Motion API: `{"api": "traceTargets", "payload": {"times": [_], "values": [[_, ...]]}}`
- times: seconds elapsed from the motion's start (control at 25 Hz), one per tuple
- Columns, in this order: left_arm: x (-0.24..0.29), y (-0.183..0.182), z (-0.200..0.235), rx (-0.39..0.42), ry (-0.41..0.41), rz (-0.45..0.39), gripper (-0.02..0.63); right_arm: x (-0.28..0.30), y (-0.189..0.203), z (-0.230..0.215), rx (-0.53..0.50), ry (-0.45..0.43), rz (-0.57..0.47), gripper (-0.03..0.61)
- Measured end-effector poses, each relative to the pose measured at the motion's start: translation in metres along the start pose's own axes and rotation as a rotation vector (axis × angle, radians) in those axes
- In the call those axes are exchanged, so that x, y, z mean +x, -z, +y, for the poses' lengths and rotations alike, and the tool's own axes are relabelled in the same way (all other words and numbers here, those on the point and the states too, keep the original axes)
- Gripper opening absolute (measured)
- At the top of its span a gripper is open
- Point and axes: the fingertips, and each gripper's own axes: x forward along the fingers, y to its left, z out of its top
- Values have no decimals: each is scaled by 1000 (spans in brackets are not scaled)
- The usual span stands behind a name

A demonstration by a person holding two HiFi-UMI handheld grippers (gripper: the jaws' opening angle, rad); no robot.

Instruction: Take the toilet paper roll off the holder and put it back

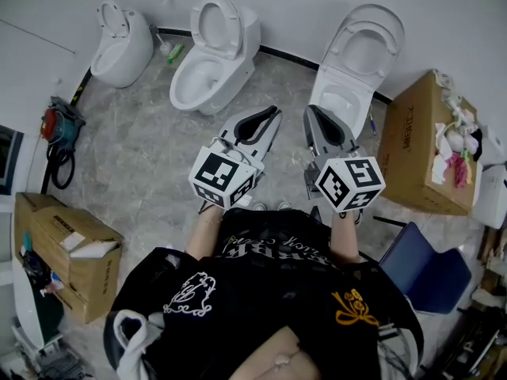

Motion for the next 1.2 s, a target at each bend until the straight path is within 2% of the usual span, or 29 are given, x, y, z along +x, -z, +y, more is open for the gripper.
{"api": "traceTargets", "payload": {"times": [0.32, 0.6, 0.84, 1.2], "values": [[-17, 8, 22, -14, 2, 6, 44, 18, 13, 15, -4, 11, 20, 14], [6, 14, 43, -35, 17, 8, 44, 38, 13, -2, -11, 31, 37, 14], [48, 20, 69, -31, 6, 23, 44, 79, 5, -43, 6, 19, 40, 14], [147, 0, 147, -11, -36, 3, 44, 180, -37, -117, -23, -26, 39, 15]]}}
